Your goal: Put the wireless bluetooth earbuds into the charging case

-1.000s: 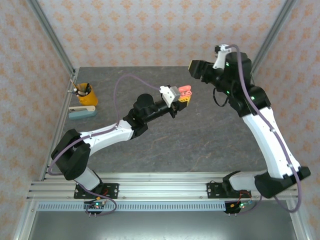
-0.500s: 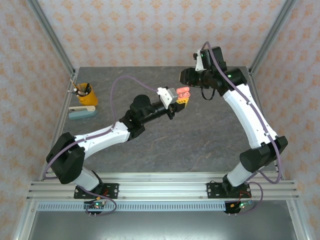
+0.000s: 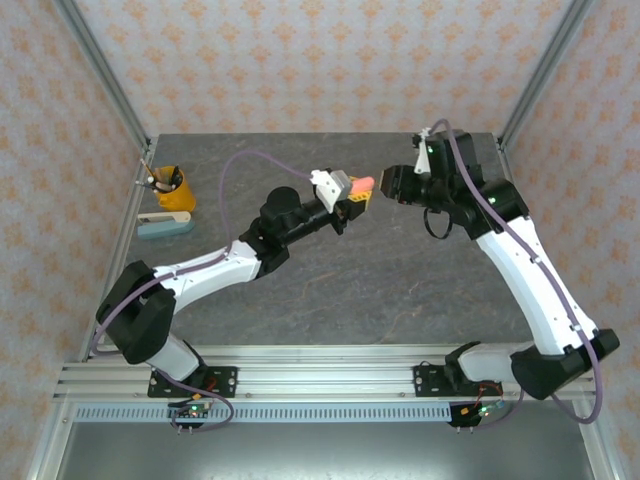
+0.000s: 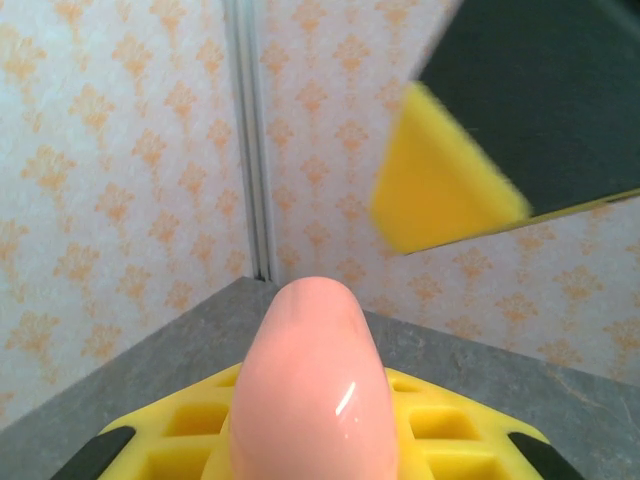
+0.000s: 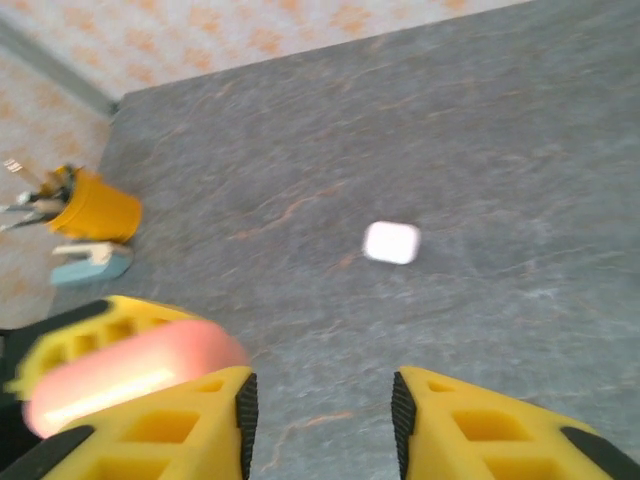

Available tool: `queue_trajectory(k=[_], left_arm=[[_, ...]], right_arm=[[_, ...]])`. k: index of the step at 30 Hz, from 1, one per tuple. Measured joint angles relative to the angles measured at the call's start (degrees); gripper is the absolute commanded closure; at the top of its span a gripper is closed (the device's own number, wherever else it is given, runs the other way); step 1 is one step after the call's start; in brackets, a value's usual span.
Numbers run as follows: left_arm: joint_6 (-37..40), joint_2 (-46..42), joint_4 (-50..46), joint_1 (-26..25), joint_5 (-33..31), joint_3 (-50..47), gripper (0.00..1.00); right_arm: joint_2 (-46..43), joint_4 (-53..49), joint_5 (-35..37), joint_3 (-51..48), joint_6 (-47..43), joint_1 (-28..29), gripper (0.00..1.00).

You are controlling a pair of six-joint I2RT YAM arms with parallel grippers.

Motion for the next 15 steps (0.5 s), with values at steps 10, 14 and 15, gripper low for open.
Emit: queue_trajectory(k=[10,14,15], left_arm=[[-18.0,11.7,-20.5,0.7,-0.2,9.1,1.00],[-25.4,17.4,-28.5,0.7,0.7,11.3,1.00],[-27.1,19.1,-29.9,0.7,1.1,11.6,1.00]], right_arm=[[-2.4,6.0,7.1,-18.6,10.3,-4.6,0.56],[-2.4,7.9,7.9,-23.3,12.7,-4.6,0.55],[-2.4,8.5,8.1,-24.0,13.2,-4.6,0.54]])
